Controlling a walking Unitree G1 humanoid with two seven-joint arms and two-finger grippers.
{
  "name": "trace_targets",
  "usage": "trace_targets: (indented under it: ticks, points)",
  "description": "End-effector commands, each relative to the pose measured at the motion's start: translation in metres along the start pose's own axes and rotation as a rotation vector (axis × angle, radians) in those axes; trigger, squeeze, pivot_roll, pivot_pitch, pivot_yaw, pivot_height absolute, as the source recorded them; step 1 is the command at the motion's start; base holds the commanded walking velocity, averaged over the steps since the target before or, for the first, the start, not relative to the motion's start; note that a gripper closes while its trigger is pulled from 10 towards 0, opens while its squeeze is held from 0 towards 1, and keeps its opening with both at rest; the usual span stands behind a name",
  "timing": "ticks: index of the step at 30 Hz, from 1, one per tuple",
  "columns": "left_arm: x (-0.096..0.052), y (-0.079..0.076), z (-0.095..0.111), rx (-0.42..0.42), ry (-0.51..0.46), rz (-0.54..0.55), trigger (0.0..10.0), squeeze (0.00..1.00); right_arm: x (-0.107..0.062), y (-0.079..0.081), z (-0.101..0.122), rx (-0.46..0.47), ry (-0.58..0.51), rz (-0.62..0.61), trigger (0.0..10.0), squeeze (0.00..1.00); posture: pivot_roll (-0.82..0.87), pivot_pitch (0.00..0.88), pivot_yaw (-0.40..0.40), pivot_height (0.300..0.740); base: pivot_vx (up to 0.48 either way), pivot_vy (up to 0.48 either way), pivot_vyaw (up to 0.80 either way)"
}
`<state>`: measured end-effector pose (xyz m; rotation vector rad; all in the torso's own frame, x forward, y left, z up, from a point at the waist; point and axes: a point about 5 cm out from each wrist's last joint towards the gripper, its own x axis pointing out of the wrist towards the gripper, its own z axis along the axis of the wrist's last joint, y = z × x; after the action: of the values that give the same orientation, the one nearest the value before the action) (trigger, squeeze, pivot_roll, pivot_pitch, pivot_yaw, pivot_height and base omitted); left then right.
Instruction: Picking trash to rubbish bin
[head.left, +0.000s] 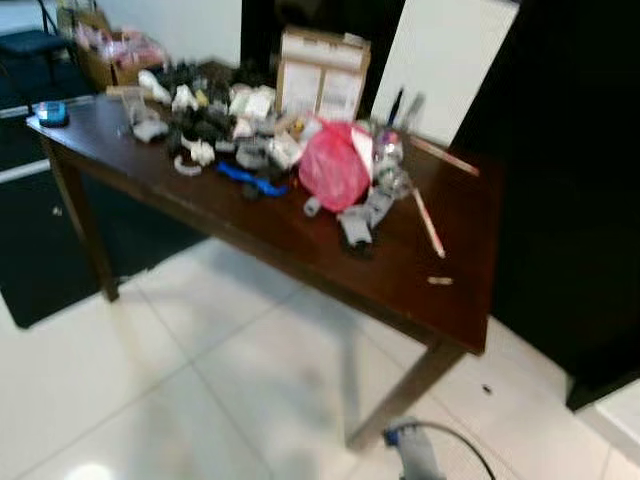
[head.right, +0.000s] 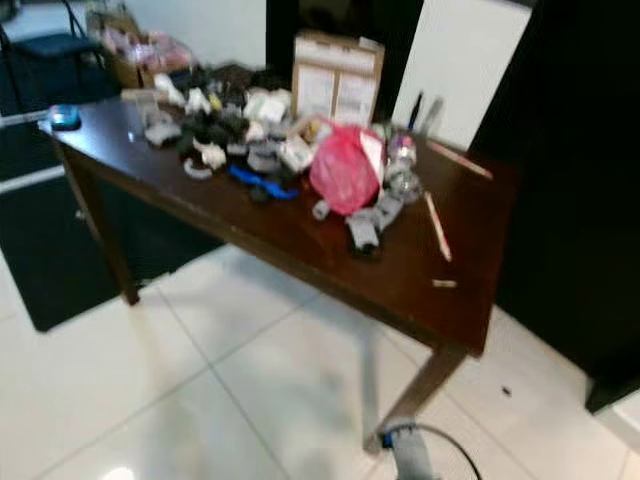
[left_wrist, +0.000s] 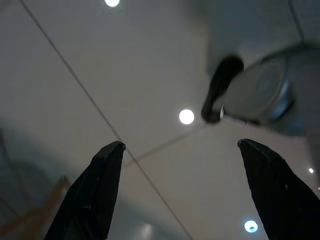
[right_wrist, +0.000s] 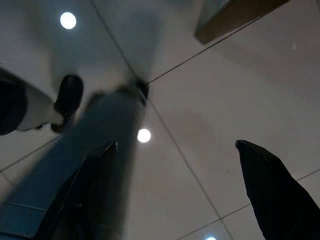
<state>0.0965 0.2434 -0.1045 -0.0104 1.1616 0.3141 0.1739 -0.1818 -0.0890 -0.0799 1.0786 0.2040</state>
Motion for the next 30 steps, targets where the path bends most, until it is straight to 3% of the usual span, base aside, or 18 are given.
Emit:
trace_targets:
  ticks: [1, 12, 30]
  points:
    - [-0.0007, -0.0063, -0.0066, 0.011, 0.018, -0.017, 10.0, 0.00, -0.0017, -0.0040, -0.0083, -0.002, 0.029, -0.008, 10.0, 0.00, 0.18, 0.081, -0.108, 0.740, 0.349, 0.000, -0.80]
    - [-0.0001, -0.0091, -0.0027, 0.022, 0.008, -0.030, 10.0, 0.00, -0.0019, -0.0038, -0.0109, 0.011, 0.036, -0.005, 10.0, 0.00, 0.18, 0.080, -0.102, 0.740, 0.318, 0.000, -0.80]
    - [0.0004, -0.0098, 0.0008, 0.040, 0.004, -0.036, 10.0, 0.00, -0.0029, -0.0053, -0.0159, 0.029, 0.045, -0.014, 10.0, 0.00, 0.18, 0.067, -0.093, 0.740, 0.000, 0.000, 0.00]
